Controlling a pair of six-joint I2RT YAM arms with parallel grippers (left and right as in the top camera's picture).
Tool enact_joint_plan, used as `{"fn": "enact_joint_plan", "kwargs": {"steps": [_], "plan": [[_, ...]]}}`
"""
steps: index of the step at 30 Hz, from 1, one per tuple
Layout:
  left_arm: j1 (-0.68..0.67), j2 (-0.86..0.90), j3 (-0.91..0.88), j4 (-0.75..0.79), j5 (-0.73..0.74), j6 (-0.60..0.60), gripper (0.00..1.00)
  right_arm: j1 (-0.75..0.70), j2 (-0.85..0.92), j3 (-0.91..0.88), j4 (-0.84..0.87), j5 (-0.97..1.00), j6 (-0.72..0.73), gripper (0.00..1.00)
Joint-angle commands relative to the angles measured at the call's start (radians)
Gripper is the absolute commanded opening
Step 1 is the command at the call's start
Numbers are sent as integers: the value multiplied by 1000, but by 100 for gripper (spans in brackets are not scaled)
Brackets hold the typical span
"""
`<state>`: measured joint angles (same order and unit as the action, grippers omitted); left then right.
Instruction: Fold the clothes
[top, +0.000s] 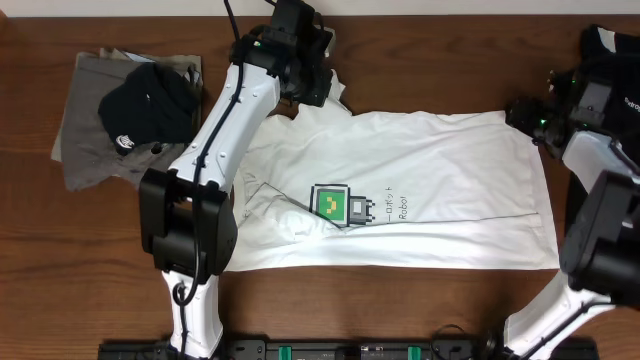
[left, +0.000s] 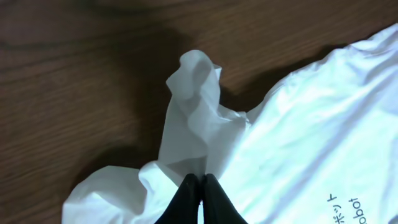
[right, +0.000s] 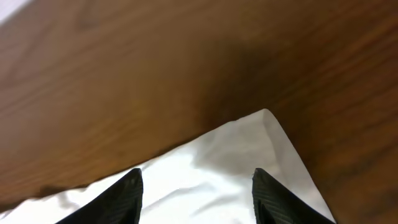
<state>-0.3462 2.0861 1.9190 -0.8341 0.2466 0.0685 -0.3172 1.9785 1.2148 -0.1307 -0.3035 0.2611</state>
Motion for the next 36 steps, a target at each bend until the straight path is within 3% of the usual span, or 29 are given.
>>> {"fn": "enact_joint_plan", "kwargs": {"steps": [1,10,19,20,23,27,36], "plan": [[0,-69,8,-11,-13,14,6,-2,72,100,-14,14,23,57],[0,-95,8,-72,-13,14,6,-2,224,336,-209,27,-24,61],[0,-95,8,-78,-13,14,6,-2,249,343,-306,83,-52,54],[0,-95,8,-78,-14,14,6,-2,249,343,-308,83,-54,52],[0,-95,8,-79,-17,14,6,-2,249,343,-324,83,-53,27],[0,-95,8,-86,-39,14,6,-6,239,343,-343,82,-54,2],[0,-126,8,-155,-69,13,6,-57,56,343,-510,95,-85,1]]}}
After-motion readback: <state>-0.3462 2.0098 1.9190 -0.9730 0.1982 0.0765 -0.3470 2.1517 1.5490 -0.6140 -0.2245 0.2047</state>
